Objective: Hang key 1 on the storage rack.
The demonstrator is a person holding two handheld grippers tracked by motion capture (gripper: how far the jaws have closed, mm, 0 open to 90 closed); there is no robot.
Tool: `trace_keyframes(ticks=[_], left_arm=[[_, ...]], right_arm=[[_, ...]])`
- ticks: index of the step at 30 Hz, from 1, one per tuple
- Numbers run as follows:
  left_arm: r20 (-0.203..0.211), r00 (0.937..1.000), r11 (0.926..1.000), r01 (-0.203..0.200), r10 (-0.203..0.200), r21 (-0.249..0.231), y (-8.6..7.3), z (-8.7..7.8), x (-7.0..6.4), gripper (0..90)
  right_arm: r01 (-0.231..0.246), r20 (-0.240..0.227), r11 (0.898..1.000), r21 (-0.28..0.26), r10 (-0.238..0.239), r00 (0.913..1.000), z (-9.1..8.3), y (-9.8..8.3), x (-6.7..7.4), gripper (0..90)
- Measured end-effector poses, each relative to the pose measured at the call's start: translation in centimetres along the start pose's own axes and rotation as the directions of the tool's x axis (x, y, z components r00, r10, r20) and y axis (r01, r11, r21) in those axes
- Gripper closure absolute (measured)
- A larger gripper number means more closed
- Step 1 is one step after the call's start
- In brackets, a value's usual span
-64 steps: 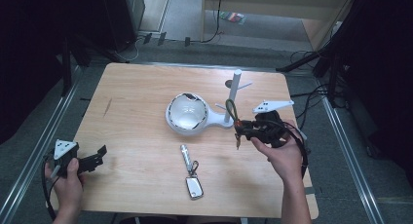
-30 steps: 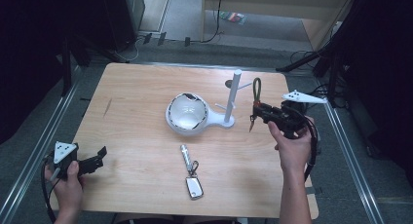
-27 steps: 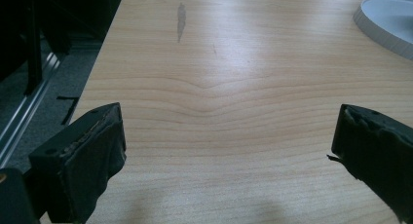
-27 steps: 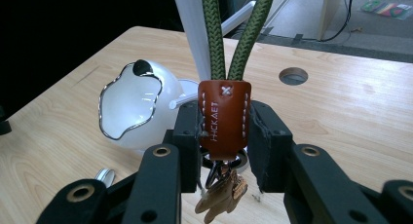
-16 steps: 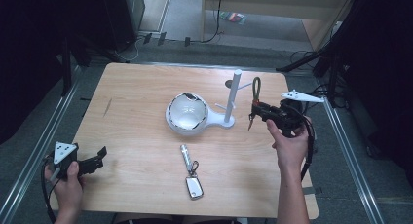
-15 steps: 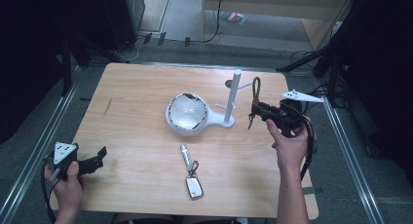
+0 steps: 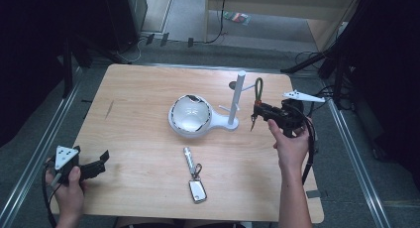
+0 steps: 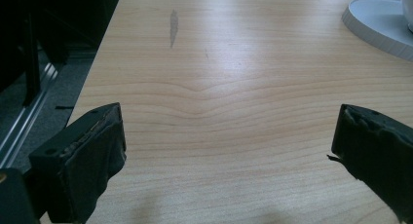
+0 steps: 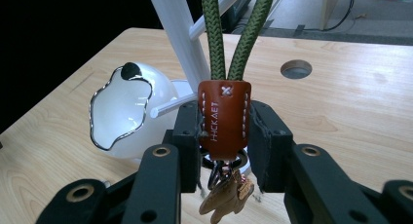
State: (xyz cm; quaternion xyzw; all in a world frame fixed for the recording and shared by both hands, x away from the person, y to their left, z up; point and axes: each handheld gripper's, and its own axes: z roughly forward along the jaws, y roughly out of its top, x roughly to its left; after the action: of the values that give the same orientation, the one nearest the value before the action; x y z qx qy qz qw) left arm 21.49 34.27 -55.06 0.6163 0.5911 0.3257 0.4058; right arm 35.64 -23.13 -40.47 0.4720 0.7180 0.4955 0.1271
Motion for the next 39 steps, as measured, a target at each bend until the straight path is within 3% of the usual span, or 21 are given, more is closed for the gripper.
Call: trace_keyframes(ticks=[19,32,39], left_arm=[[0.005,1.0,1.0,-0.004,0.004,-0.004,0.0,0.0,0.0,0.0],[0.006,1.0,1.0,-0.004,0.004,0.0,0.0,0.0,0.0,0.0],[0.006,1.0,1.0,-0.004,0.004,0.003,0.0,0.0,0.0,0.0]], right_arm=[[0.007,-0.009,0.998,0.055,-0.007,0.9999,2.0,-0.7,0.2,68.4],[0.051,-0.009,0.994,0.096,-0.051,0.9987,3.6,-1.2,1.2,68.3],[0.062,0.004,0.995,0.084,-0.063,0.998,4.1,-1.6,1.4,67.6]])
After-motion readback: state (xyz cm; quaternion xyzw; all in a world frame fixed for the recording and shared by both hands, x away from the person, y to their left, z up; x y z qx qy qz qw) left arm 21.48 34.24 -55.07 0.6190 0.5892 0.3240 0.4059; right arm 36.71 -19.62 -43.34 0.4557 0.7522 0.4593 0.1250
